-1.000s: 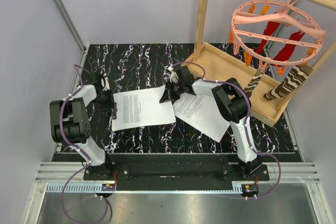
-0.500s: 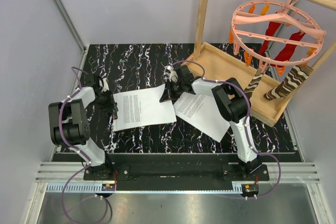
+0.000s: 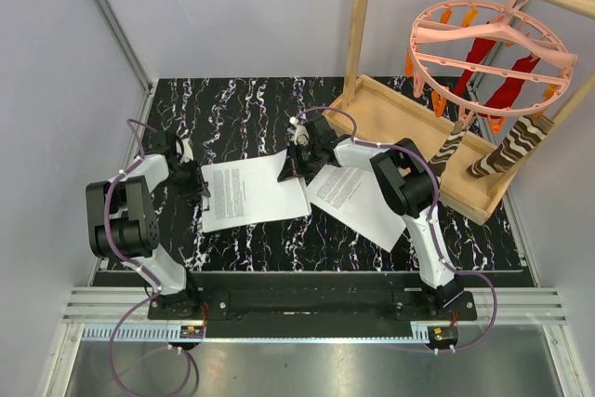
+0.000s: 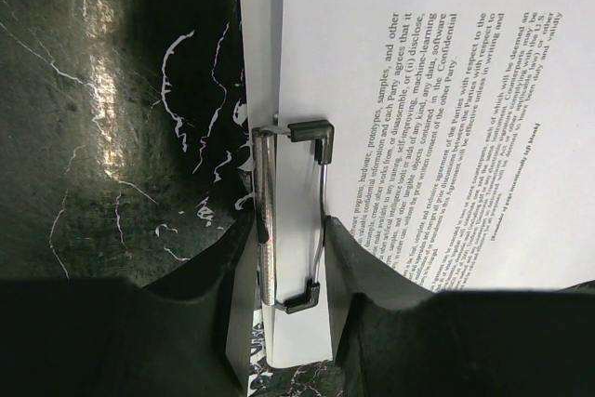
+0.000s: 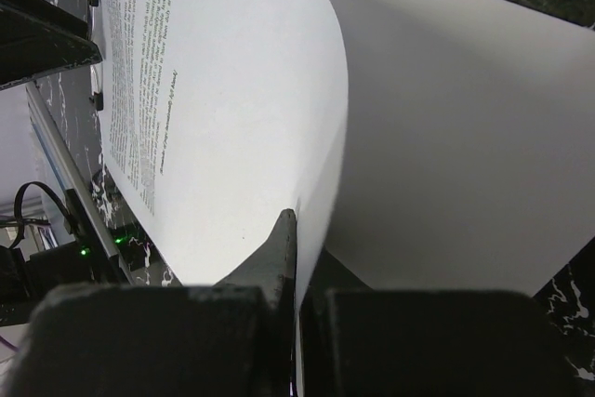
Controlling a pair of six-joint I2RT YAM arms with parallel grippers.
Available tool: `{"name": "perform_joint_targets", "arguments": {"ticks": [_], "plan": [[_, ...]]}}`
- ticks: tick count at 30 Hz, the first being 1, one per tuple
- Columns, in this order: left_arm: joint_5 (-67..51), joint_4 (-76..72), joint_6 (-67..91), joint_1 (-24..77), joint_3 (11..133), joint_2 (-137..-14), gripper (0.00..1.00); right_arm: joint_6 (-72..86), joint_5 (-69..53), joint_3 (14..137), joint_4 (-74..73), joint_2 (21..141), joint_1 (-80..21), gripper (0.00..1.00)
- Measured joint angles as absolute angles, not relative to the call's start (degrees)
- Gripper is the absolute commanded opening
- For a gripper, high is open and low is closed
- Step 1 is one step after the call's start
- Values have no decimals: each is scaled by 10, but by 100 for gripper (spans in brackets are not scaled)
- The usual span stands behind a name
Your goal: Put the files into the folder
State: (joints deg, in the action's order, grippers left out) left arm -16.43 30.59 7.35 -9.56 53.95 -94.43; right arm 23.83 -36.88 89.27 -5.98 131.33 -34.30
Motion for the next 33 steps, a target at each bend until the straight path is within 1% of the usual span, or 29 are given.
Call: {"name": "perform_joint_targets", "arguments": {"ticks": [2, 3, 4, 5, 6, 7, 9, 10, 12, 13, 14, 15, 16, 17, 20, 22, 24, 26, 28, 31, 33], "plan": [[-160, 307, 73, -94, 540, -944, 0, 238, -369, 894, -61, 1313, -343, 7], [-156, 307, 73, -91, 540, -944, 0, 239, -369, 894, -62, 1314, -343, 16], [-151, 310, 74, -89, 542, -944, 15, 240, -369, 896, -63, 1315, -343, 21], [-142, 320, 73, -84, 547, -945, 26, 243, -371, 898, -64, 1316, -343, 29], [-135, 326, 74, -81, 550, -946, 33, 246, -375, 900, -64, 1317, -343, 37], [-126, 337, 75, -77, 555, -947, 42, 249, -378, 903, -65, 1317, -344, 41], [-112, 350, 76, -71, 565, -947, 46, 255, -385, 908, -66, 1318, -346, 52], [-104, 353, 78, -69, 568, -945, 47, 258, -387, 911, -67, 1318, -347, 63], [-80, 366, 82, -65, 576, -935, 50, 267, -396, 919, -74, 1316, -349, 73], [-69, 373, 84, -61, 580, -925, 51, 269, -390, 925, -82, 1314, -350, 87], [-55, 382, 87, -56, 587, -913, 52, 268, -385, 932, -95, 1313, -351, 92], [-44, 390, 91, -47, 597, -900, 53, 269, -383, 946, -121, 1311, -352, 95], [-32, 399, 96, -32, 611, -888, 53, 266, -357, 958, -145, 1307, -354, 100], [-25, 404, 100, -16, 625, -878, 54, 259, -337, 968, -169, 1302, -354, 100], [-11, 408, 116, 46, 672, -859, 54, 237, -224, 992, -272, 1283, -355, 100], [-11, 405, 128, 105, 709, -861, 54, 227, -136, 990, -340, 1251, -352, 100], [-26, 394, 140, 161, 736, -873, 54, 224, -80, 968, -371, 1204, -341, 100], [-54, 357, 158, 221, 757, -901, 53, 223, -39, 920, -393, 1129, -317, 100], [-78, 323, 177, 273, 778, -941, 49, 225, -4, 846, -408, 1031, -273, 100], [-109, 269, 204, 349, 831, -1037, 46, 240, 40, 720, -404, 885, -204, 100], [-125, 233, 223, 395, 876, -1111, 45, 258, 48, 637, -409, 806, -173, 100]]}}
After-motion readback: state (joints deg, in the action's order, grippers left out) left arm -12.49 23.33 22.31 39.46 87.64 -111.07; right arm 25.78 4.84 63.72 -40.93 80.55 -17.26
